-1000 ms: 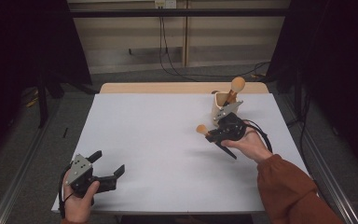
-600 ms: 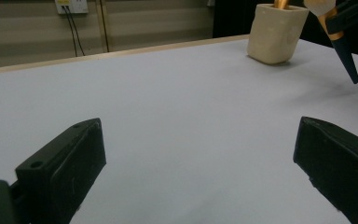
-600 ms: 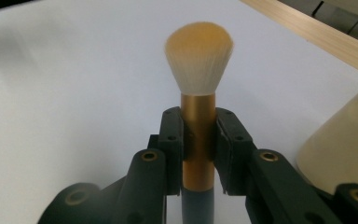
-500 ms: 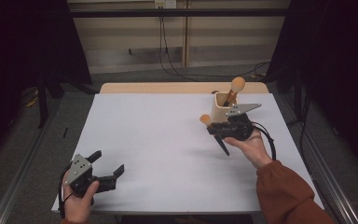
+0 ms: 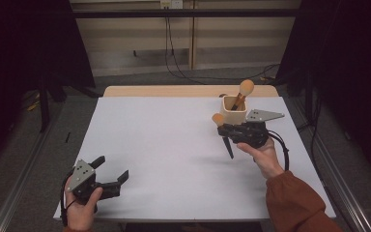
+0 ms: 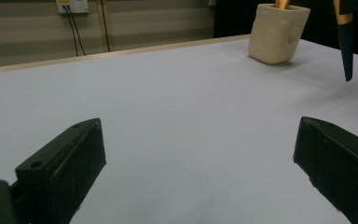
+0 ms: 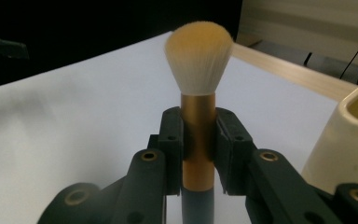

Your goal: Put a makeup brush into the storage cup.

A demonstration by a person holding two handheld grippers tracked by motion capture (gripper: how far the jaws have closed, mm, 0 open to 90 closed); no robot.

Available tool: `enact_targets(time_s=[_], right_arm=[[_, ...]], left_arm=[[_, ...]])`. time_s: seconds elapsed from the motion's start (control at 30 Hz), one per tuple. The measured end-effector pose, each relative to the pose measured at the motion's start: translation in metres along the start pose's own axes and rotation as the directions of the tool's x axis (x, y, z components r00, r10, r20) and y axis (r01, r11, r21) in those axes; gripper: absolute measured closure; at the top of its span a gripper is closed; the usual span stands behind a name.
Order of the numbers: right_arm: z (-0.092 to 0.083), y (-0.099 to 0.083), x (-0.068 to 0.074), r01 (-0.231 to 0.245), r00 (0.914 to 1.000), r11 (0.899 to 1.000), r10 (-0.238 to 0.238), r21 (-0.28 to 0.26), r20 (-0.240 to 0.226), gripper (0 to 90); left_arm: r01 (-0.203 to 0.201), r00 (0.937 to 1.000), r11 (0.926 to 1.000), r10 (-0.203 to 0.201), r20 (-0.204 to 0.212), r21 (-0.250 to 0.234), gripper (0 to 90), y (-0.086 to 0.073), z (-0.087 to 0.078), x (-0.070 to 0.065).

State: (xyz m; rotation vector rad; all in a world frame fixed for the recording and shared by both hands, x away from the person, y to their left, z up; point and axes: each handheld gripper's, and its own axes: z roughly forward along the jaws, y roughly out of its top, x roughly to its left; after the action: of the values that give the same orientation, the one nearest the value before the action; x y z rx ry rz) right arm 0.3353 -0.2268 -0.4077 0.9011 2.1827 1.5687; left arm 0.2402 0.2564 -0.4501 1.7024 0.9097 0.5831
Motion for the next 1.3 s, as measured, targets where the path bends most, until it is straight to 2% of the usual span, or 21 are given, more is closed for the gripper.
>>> enact_targets(time_s=[0.2, 0.37, 0.63, 0.8, 1.13, 1.3], right_arm=[[-0.008, 0.005, -0.001, -0.001, 0.9999, 0.998, 0.002, -0.068, 0.014, 74.0], [-0.01, 0.008, -0.001, 0.001, 0.9997, 0.996, 0.001, -0.088, 0.024, 74.0], [-0.015, 0.022, -0.001, 0.007, 0.9996, 0.991, -0.003, -0.137, 0.03, 74.0], [-0.019, 0.031, -0.002, 0.013, 0.9988, 0.986, -0.005, -0.169, 0.049, 74.0], [-0.027, 0.05, -0.013, -0.007, 0.9965, 0.972, 0.026, -0.234, 0.08, 74.0], [-0.031, 0.063, -0.018, 0.004, 0.9948, 0.969, 0.021, -0.249, 0.1, 73.9]], left_arm=[[0.0, 1.0, 1.0, 0.0, -0.004, 0.0, 2.2, 0.0, 0.0, 0.0], [-0.001, 1.0, 1.0, 0.001, -0.002, -0.001, 2.2, 0.0, 0.0, 0.0], [0.005, 1.0, 1.0, -0.005, -0.005, -0.001, 2.3, 0.0, 0.0, 0.0], [0.002, 1.0, 1.0, -0.002, -0.006, 0.0, 2.5, 0.0, 0.0, 0.0], [0.003, 1.0, 1.0, -0.003, -0.004, -0.002, 2.5, 0.0, 0.0, 0.0], [-0.001, 1.0, 1.0, 0.001, -0.004, -0.003, 2.5, 0.001, 0.0, 0.0]])
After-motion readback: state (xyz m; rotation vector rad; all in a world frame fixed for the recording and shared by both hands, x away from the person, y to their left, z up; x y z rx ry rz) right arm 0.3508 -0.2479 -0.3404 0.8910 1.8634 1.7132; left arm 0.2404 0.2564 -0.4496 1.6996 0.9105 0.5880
